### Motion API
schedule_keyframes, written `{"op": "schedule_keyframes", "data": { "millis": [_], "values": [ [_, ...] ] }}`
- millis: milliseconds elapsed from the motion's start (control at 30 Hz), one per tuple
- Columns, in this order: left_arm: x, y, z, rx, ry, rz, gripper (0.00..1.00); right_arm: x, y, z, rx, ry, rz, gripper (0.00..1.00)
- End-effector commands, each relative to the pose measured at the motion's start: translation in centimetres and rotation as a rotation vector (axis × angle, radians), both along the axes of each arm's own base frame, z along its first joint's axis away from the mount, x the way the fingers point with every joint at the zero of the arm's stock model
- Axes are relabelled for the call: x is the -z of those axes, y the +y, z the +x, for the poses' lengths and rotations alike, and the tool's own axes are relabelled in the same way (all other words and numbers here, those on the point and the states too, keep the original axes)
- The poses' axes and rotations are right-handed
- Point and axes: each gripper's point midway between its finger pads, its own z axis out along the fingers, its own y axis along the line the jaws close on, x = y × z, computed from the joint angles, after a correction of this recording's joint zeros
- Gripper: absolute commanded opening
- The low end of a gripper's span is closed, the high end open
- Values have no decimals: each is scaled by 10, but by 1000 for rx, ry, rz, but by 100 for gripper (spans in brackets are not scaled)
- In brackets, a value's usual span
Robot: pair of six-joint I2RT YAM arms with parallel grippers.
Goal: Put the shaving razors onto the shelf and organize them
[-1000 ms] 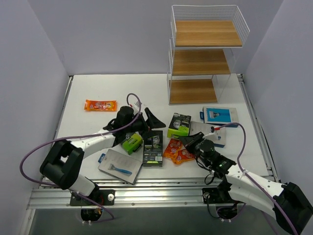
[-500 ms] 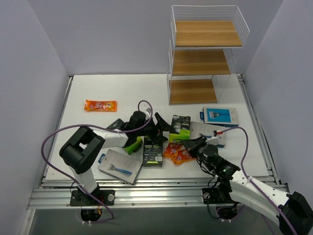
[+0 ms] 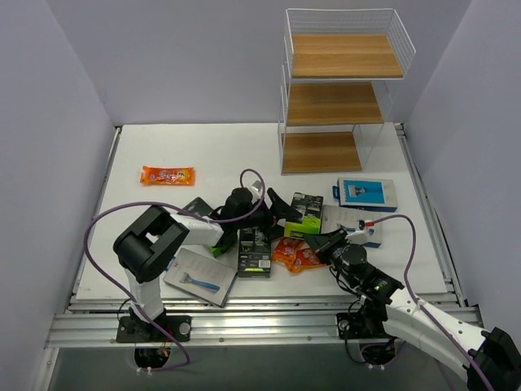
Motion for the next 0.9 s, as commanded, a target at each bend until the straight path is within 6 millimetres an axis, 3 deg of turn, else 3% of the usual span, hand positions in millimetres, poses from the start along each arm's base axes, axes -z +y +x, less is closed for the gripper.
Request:
{"op": "schedule_keyframes", "data": {
  "millis": [0,67,533,667,700,867],
  "values": [
    [-18,-16,1,6,-31,-96,94,-19,4,1,-3,-49,60,0],
    [-10,-16,2,1,-18,-95,94,-18,3,0,-5,-49,60,0],
    [-12,-34,21,19,-36,-108,98,-2,3,-15,-56,-38,75,0],
    [-6,-36,19,38,-38,-119,79,1,-2,-16,-42,-32,52,0],
    [-7,-36,19,43,-43,-125,69,0,-3,-16,-41,-37,52,0],
    [1,-34,16,55,-46,-117,51,2,-4,-17,-42,-30,41,0]
  ]
}}
